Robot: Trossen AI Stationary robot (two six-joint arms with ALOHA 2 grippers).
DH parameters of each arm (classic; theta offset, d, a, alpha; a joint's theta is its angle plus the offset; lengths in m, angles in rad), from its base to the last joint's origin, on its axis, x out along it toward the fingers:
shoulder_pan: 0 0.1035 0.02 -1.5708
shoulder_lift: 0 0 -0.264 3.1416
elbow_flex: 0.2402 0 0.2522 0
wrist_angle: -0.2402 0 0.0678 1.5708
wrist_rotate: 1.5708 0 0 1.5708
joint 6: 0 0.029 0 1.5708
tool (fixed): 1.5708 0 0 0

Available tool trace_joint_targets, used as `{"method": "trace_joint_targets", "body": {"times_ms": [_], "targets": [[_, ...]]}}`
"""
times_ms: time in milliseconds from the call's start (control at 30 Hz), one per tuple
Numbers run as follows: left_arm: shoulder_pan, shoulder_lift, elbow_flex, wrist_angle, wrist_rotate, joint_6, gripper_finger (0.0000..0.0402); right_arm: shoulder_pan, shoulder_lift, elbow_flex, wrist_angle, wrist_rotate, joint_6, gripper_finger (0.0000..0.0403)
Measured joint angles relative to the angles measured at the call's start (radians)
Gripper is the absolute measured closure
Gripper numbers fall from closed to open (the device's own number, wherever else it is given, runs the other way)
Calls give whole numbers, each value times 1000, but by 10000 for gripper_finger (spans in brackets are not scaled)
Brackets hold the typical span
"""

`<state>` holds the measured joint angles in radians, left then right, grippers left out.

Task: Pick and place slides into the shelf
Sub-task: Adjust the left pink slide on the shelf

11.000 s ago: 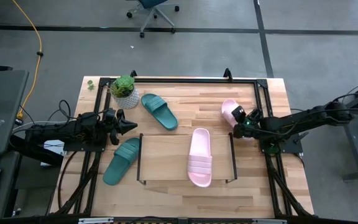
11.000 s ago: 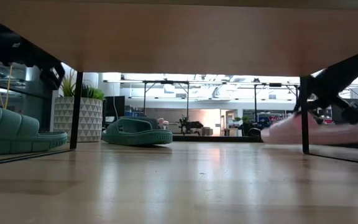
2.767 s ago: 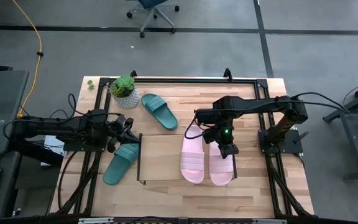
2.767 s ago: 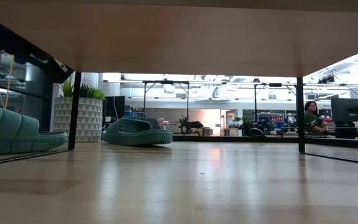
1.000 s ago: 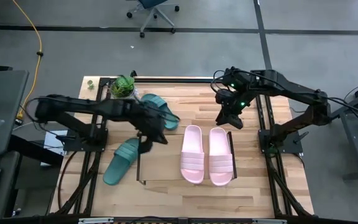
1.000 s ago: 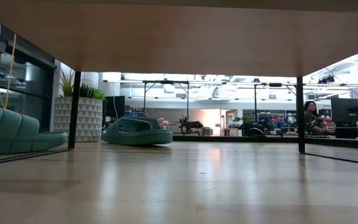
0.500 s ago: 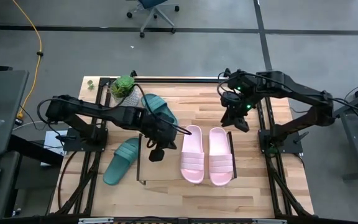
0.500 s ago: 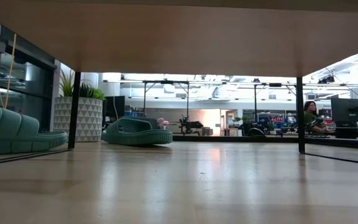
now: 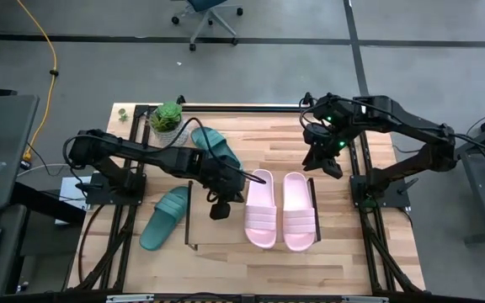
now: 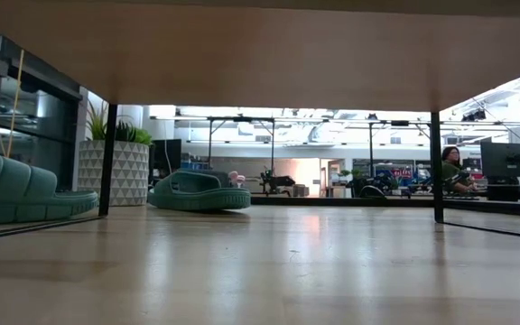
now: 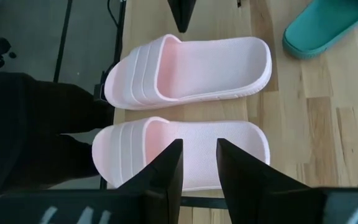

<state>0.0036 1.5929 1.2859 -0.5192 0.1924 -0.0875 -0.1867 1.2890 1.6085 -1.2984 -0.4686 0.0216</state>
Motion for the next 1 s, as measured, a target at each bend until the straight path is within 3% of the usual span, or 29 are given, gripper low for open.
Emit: {"method": "trace_joint_targets", "body": {"times_ms": [767,1000], "targets": [[-19,67,5,188,39,-23,401,0,-7,0,7,11,-22,316],[-19,101,66,159,40,29,401,0,-7,0,8,16,-22,316]]}}
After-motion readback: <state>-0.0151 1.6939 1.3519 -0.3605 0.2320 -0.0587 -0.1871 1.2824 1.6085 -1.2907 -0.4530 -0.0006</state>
